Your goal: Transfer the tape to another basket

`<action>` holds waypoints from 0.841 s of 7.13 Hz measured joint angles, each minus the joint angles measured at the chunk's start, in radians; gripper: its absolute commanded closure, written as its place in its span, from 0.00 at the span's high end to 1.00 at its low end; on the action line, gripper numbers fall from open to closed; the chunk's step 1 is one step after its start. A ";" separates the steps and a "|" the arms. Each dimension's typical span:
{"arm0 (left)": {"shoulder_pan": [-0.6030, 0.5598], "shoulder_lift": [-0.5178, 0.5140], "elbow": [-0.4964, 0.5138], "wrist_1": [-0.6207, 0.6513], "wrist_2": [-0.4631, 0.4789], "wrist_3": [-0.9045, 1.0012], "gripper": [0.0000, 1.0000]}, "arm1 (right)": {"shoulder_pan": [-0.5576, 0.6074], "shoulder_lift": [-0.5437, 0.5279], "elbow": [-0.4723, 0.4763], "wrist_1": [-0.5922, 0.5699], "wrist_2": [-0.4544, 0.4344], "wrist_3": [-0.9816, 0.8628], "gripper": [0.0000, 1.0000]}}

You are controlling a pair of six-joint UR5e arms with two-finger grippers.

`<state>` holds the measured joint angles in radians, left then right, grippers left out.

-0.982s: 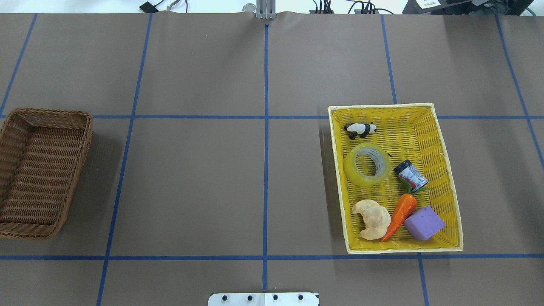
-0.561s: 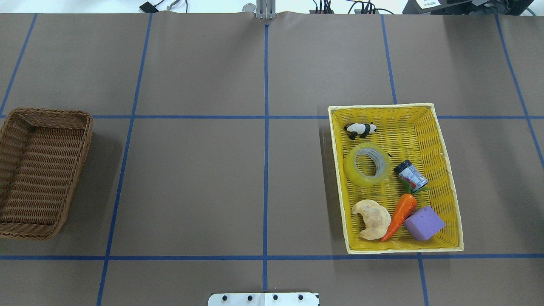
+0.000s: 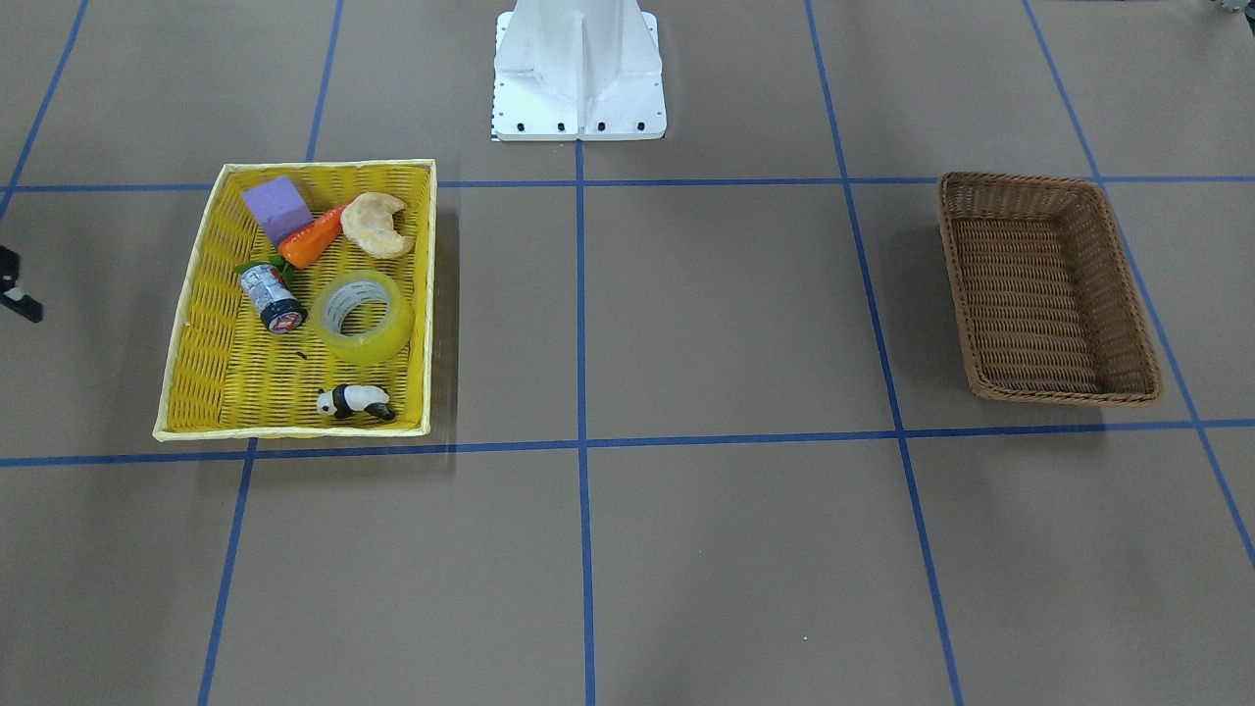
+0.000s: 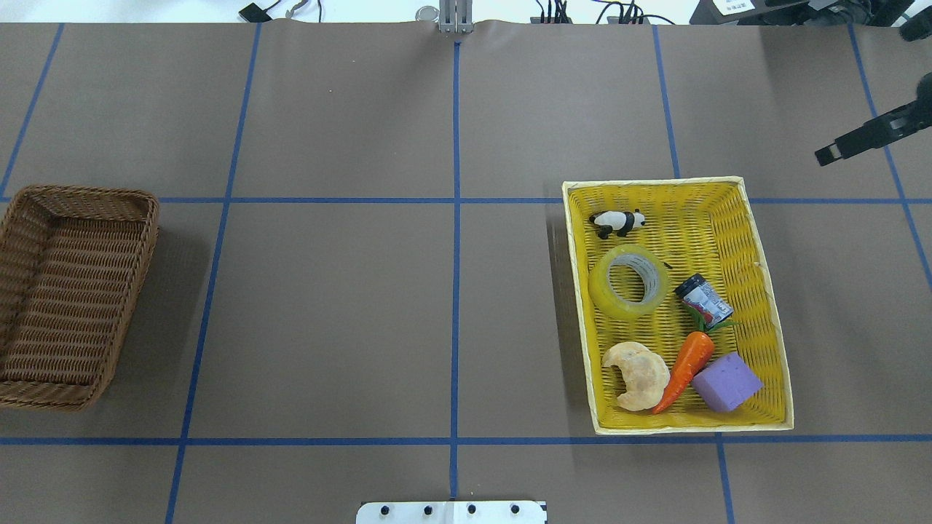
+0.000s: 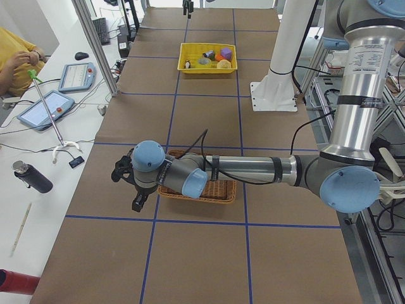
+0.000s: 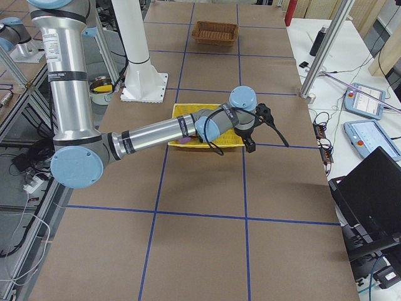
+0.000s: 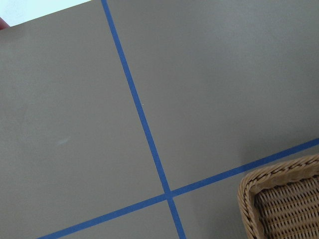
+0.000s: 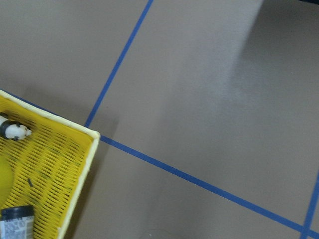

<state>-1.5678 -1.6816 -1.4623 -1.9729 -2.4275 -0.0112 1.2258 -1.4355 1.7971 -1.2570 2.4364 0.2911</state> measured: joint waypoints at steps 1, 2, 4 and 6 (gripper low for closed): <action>0.000 -0.001 0.000 -0.003 -0.007 -0.005 0.99 | -0.076 0.014 0.021 0.004 -0.040 0.060 0.99; 0.000 -0.002 -0.003 -0.004 -0.009 -0.006 0.99 | -0.153 0.028 0.041 0.005 -0.108 0.126 0.99; 0.000 -0.001 -0.007 -0.005 -0.009 -0.005 0.99 | -0.314 0.050 0.053 0.005 -0.295 0.247 0.94; 0.000 0.001 -0.008 -0.006 -0.010 -0.002 0.99 | -0.433 0.087 0.035 -0.002 -0.420 0.314 0.90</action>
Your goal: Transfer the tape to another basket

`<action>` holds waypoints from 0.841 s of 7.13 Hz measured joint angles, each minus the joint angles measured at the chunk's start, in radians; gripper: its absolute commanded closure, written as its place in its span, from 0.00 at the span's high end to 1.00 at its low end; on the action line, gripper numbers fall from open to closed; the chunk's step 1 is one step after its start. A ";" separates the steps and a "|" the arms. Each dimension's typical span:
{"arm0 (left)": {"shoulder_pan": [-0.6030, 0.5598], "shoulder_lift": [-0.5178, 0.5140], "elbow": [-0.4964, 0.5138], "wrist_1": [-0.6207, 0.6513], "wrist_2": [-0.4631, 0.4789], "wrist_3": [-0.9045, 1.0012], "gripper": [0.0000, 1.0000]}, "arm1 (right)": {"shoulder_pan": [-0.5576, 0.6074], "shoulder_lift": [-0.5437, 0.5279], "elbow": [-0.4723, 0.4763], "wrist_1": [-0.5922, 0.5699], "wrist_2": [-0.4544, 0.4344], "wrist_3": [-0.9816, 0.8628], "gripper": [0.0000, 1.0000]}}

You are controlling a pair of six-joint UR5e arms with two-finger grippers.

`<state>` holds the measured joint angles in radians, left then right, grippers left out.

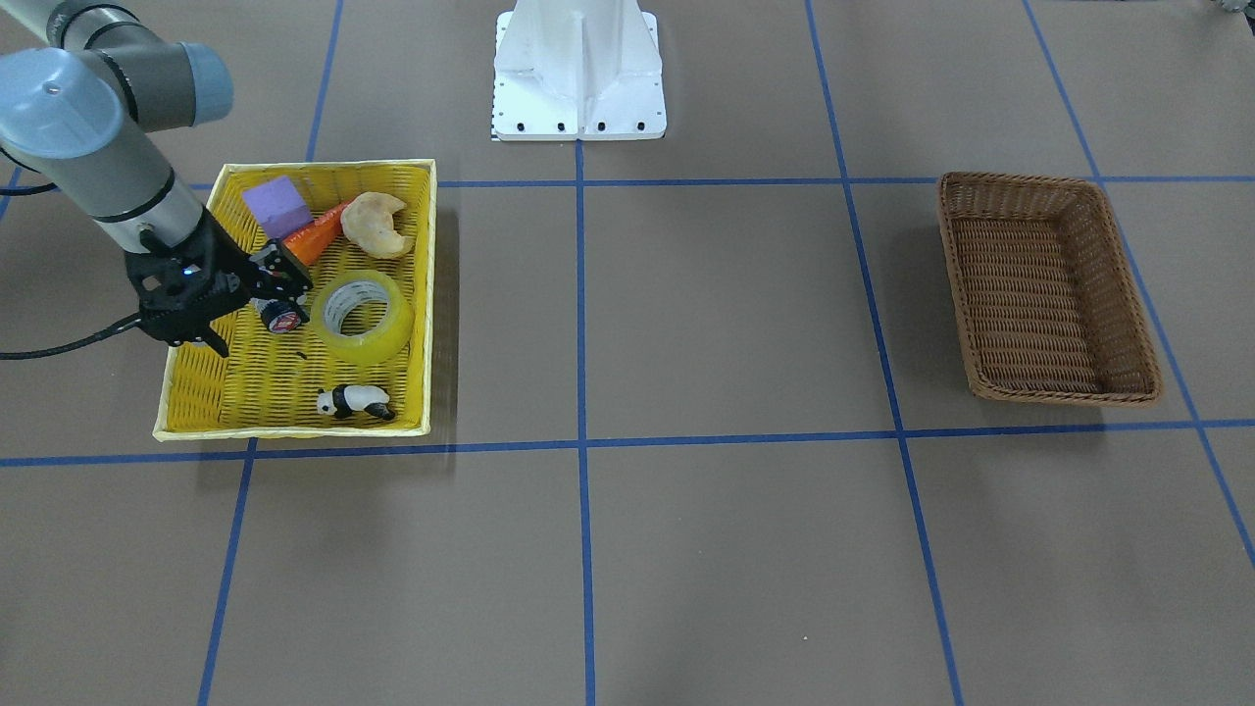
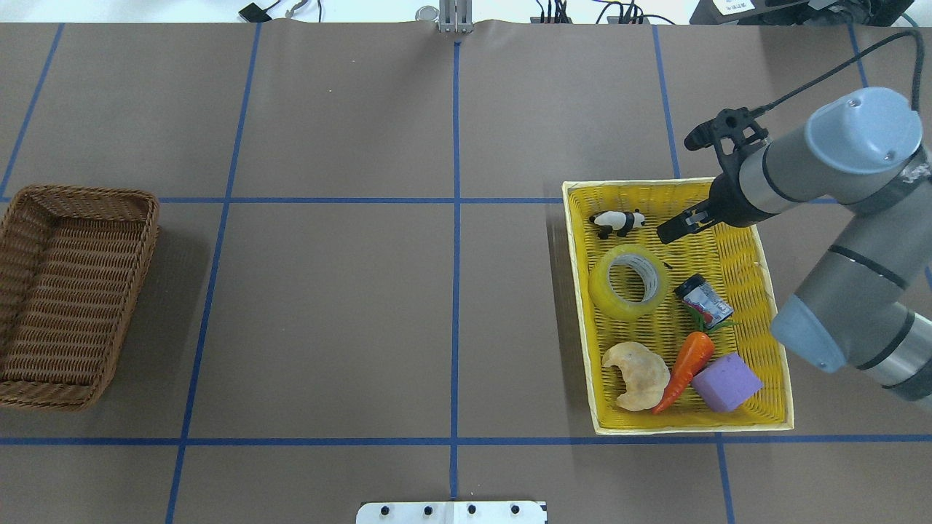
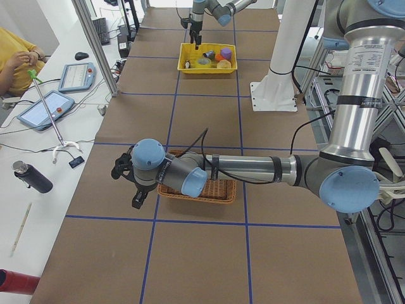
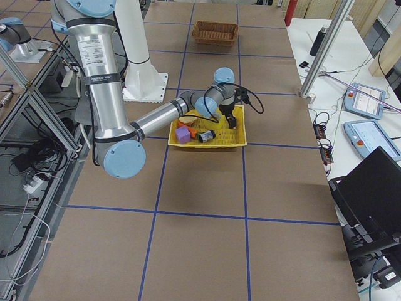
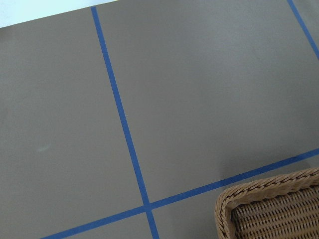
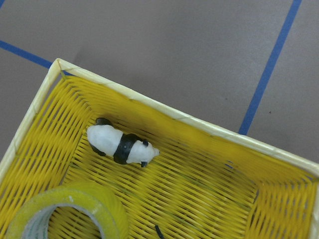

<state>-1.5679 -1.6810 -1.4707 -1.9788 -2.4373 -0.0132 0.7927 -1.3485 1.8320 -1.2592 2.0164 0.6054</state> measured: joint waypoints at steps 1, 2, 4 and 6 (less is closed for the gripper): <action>0.000 0.001 0.000 0.000 0.000 0.001 0.99 | -0.047 0.016 -0.013 -0.002 -0.051 0.022 0.83; 0.000 0.001 0.000 0.000 0.000 0.001 0.99 | -0.082 0.022 -0.021 -0.003 -0.088 0.031 0.82; -0.001 0.001 0.000 0.000 0.000 0.001 0.99 | -0.105 0.018 -0.030 -0.003 -0.110 0.030 0.70; -0.001 0.001 0.001 0.000 0.000 0.001 0.99 | -0.116 0.014 -0.045 -0.004 -0.111 0.024 0.07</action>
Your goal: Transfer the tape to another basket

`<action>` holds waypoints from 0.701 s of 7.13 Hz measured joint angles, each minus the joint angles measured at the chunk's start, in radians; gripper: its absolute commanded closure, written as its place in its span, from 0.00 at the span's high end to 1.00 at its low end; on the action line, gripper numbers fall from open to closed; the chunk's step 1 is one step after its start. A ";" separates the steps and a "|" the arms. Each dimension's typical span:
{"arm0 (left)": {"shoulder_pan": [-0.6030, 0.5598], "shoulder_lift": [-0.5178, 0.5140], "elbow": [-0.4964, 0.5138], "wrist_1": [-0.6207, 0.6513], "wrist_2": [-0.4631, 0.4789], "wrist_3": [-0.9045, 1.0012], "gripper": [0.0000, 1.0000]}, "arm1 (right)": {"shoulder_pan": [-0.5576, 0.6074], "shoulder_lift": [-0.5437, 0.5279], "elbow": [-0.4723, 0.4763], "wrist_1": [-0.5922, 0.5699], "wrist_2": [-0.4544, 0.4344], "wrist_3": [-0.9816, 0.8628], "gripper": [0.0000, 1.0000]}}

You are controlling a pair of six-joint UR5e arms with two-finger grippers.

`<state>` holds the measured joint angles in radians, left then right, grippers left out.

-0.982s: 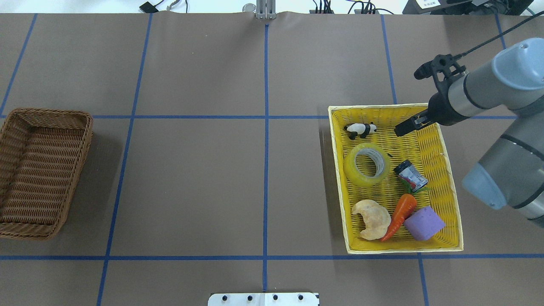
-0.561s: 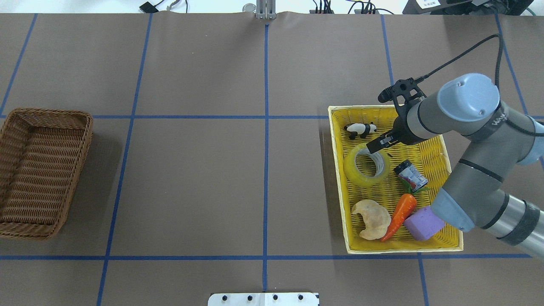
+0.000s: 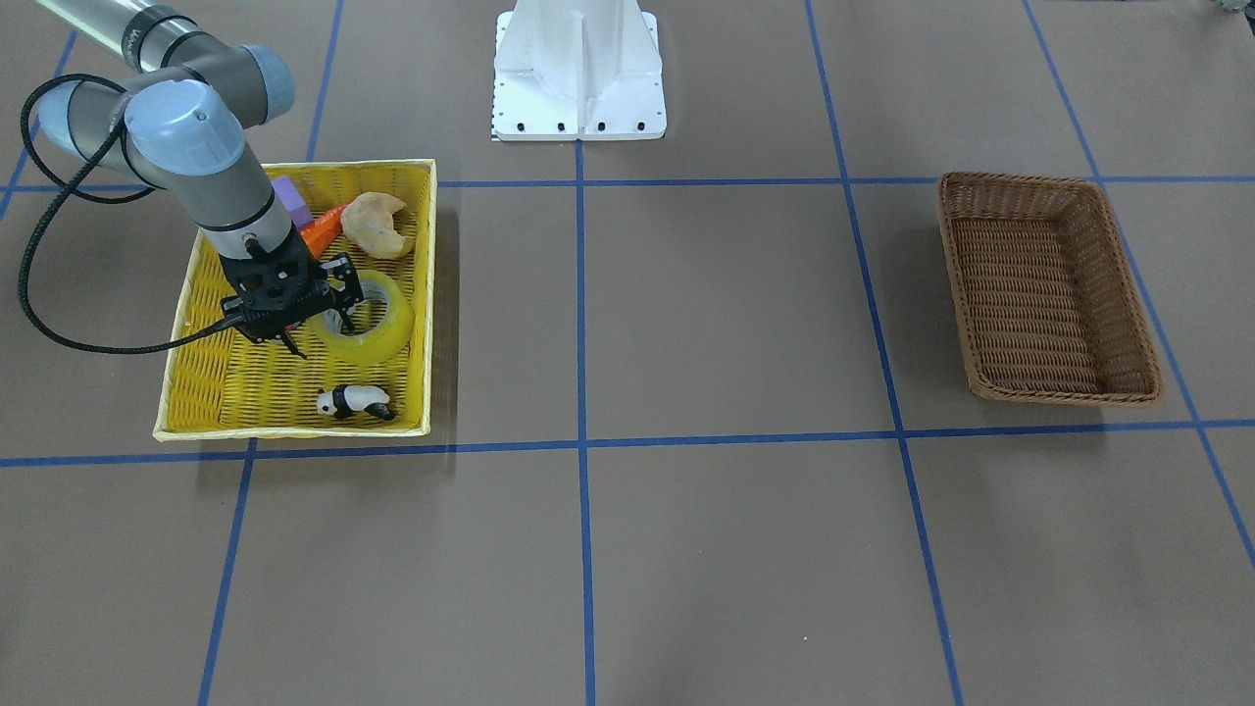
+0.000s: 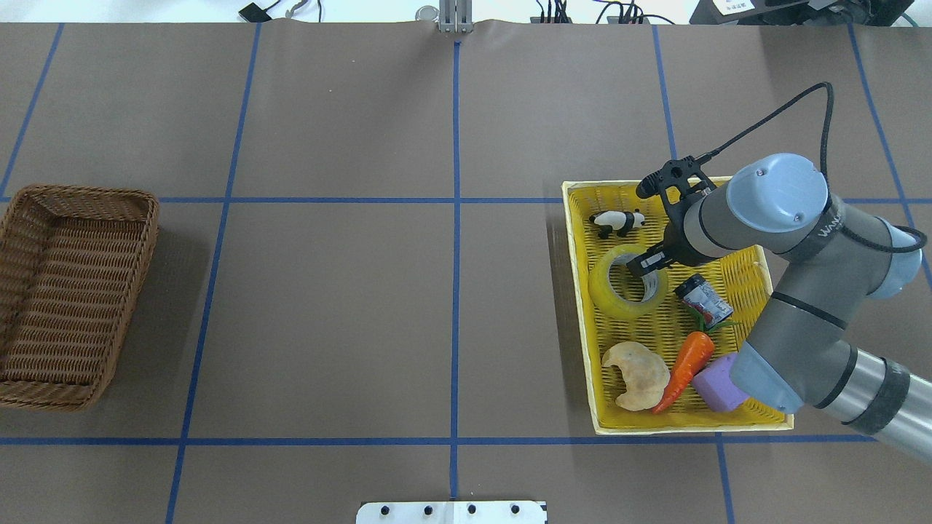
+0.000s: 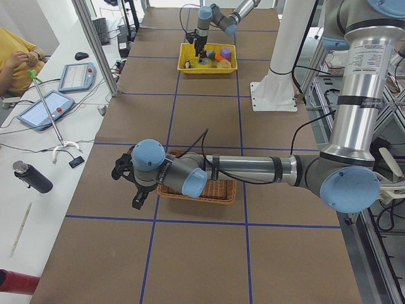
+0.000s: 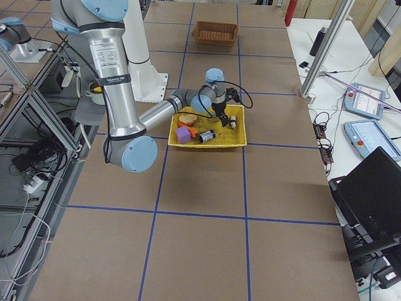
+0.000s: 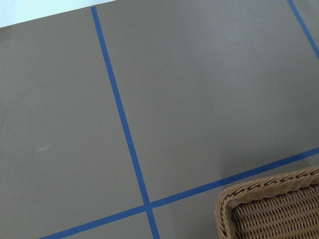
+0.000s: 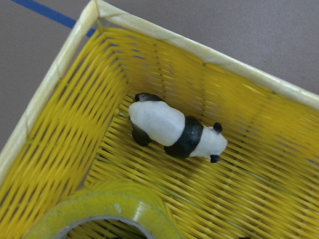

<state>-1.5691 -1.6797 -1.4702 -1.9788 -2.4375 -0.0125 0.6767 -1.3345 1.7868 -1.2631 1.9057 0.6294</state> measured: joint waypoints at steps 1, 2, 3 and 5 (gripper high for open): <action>0.000 0.000 0.000 0.000 0.000 -0.001 0.99 | -0.004 0.001 -0.007 -0.001 0.006 -0.002 0.00; 0.000 0.000 0.000 0.000 0.000 -0.001 0.99 | -0.005 0.003 -0.007 -0.002 0.011 -0.003 0.00; 0.001 0.000 0.000 0.000 0.000 -0.002 0.99 | -0.002 0.004 -0.004 -0.002 0.013 -0.003 0.00; 0.000 0.000 0.000 0.000 0.000 -0.003 0.99 | 0.030 0.006 0.012 -0.002 0.018 -0.004 0.00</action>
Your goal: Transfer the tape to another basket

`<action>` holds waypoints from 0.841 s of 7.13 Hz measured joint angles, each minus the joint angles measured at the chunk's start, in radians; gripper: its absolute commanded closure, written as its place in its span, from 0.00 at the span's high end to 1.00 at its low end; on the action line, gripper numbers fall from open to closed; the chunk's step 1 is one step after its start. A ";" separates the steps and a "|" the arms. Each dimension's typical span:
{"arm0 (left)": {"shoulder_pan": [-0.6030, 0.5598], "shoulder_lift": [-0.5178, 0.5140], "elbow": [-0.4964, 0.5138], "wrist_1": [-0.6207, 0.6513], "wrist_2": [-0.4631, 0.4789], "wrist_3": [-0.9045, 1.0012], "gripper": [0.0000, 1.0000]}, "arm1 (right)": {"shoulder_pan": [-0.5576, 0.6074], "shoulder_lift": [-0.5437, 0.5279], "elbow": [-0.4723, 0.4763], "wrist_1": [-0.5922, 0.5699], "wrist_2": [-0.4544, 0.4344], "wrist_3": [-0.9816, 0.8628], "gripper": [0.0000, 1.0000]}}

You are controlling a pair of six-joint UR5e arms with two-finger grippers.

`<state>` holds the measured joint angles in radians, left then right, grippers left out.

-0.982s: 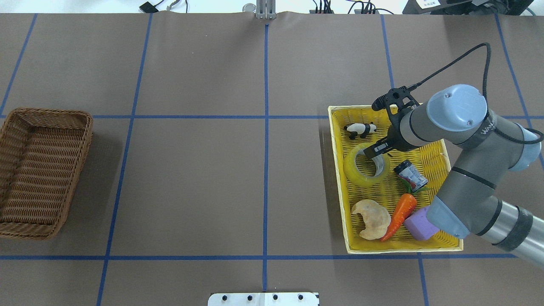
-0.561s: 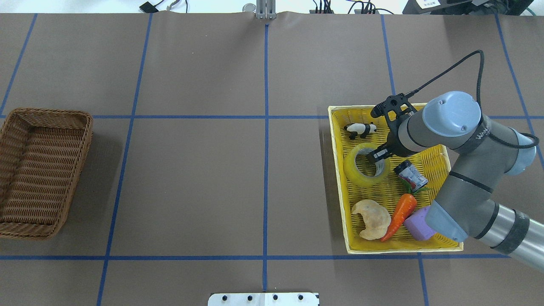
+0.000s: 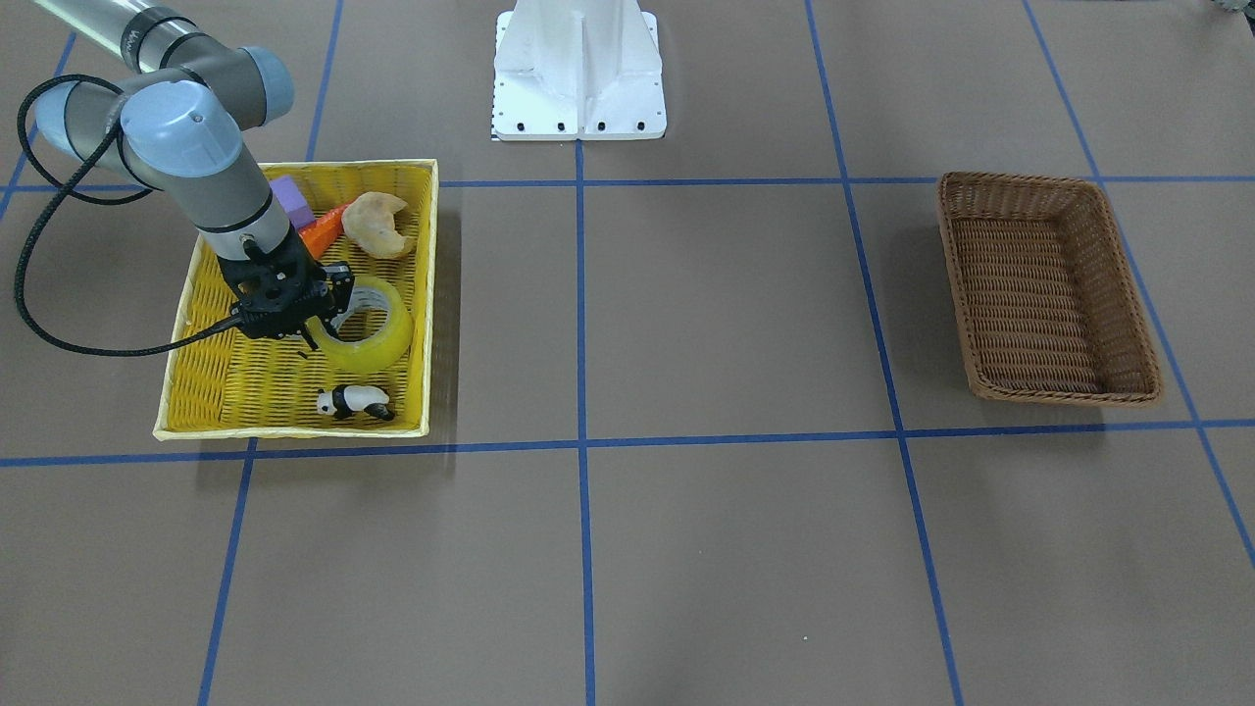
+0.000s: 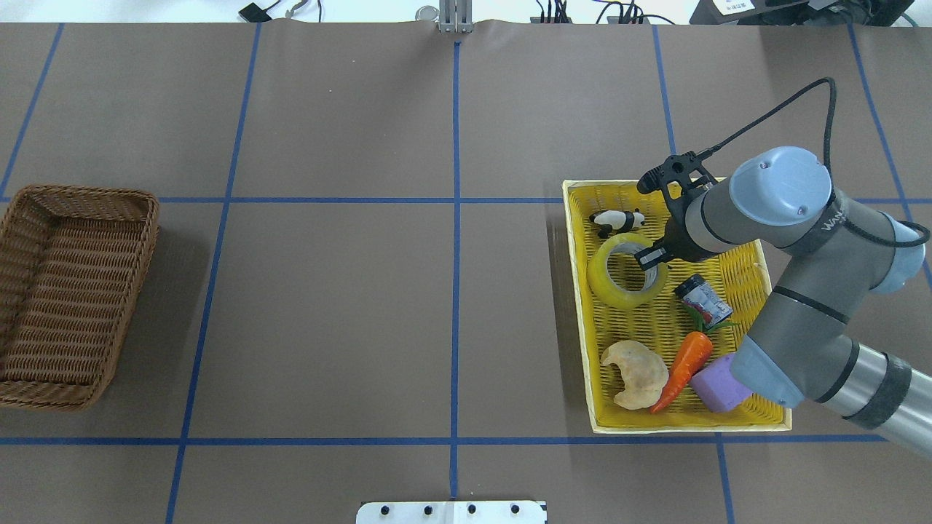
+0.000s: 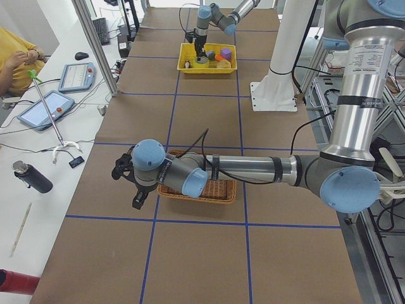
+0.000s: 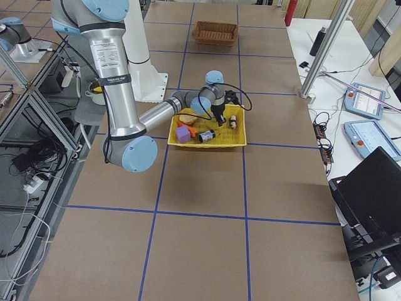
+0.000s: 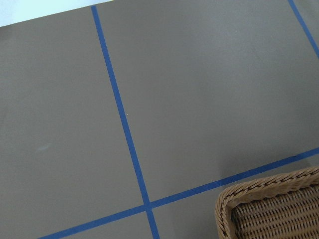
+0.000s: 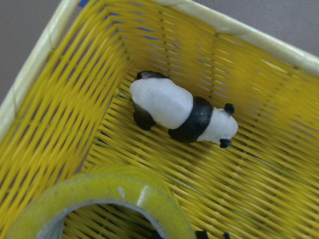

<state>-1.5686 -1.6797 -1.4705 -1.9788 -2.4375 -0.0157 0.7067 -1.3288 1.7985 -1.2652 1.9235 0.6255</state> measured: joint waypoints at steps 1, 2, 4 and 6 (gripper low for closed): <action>0.000 0.000 0.000 0.000 0.000 -0.001 0.99 | 0.037 0.002 0.011 0.001 0.016 -0.001 0.00; 0.000 0.000 0.000 0.000 0.000 0.000 0.99 | 0.091 0.007 0.023 0.001 0.050 -0.002 0.00; 0.001 -0.001 0.002 -0.001 0.000 0.000 0.99 | 0.174 0.048 0.037 0.001 0.092 0.005 0.00; 0.001 -0.006 -0.015 -0.001 0.000 -0.003 0.99 | 0.200 0.116 0.033 0.000 0.097 0.041 0.00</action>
<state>-1.5677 -1.6854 -1.4859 -1.9801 -2.4379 -0.0183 0.9062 -1.2126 1.8311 -1.2656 2.0208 0.6663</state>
